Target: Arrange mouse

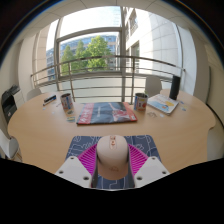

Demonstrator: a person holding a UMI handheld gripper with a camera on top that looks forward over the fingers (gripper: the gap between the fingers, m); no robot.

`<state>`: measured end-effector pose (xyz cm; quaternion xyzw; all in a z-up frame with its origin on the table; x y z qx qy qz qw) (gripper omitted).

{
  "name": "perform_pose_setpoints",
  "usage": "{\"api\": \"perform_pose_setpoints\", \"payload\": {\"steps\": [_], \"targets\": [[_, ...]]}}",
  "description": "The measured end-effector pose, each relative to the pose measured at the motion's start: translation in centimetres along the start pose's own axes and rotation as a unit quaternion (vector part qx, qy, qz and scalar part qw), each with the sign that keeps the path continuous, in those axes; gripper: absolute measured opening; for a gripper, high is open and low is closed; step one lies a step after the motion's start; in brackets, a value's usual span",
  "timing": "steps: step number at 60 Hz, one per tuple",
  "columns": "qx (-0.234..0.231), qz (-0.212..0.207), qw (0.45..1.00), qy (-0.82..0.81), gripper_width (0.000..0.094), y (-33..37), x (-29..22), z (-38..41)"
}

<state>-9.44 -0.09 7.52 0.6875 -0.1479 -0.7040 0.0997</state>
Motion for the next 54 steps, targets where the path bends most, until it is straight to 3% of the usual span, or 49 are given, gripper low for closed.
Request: {"api": "perform_pose_setpoints", "payload": {"steps": [5, 13, 19, 21, 25, 42, 54], "targets": [[0.007, 0.04, 0.999, 0.008, 0.0455, -1.2, 3.0, -0.3], [0.004, 0.06, 0.998, -0.015, 0.0559, -1.6, 5.7, -0.5], [0.013, 0.048, 0.999, 0.0, 0.0861, -0.5, 4.8, -0.7], [0.013, 0.047, 0.999, 0.005, 0.0816, 0.3, 3.6, -0.9], [0.017, 0.038, 0.999, 0.007, 0.086, 1.9, 2.5, -0.6], [0.03, 0.026, 0.999, 0.007, 0.0847, 12.4, -2.1, -0.1], [0.031, 0.025, 0.999, 0.029, 0.0847, 19.5, -2.5, 0.3]]}}
Point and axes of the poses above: the point between the fingertips, and its own axes, seen from behind it with the camera up: z to the left, x down, y backward, against the way the camera looks, the point moved 4 cm from there along y, backward, against the way the camera looks, and after that the axes turned 12 degrees about -z, right-handed, at the moved point
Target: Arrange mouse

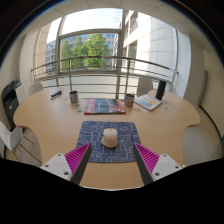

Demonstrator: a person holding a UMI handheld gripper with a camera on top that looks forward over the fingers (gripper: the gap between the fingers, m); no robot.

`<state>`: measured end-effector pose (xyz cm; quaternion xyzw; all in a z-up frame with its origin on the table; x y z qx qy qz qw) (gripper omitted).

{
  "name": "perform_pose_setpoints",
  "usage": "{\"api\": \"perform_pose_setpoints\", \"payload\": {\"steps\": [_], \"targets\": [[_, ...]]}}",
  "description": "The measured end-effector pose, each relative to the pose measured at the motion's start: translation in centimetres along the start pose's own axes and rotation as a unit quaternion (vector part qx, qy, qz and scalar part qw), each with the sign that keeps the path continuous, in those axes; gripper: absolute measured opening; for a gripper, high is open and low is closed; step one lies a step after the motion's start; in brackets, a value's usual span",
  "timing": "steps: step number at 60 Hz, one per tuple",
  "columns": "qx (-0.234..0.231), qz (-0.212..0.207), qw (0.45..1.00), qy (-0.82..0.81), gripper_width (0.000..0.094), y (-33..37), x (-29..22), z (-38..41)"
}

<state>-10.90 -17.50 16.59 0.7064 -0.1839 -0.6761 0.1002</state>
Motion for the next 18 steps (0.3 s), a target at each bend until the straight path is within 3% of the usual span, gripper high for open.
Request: {"api": "perform_pose_setpoints", "payload": {"steps": [18], "targets": [[-0.013, 0.02, 1.0, -0.006, 0.0849, 5.5, 2.2, 0.5]]}}
Point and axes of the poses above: the point between the fingertips, and its own axes, seen from behind it with the camera up: z to the left, x down, y backward, against the way the camera looks, the point moved 4 cm from there along y, backward, against the way the camera looks, and after that the axes turned 12 degrees about -z, right-handed, at the moved point
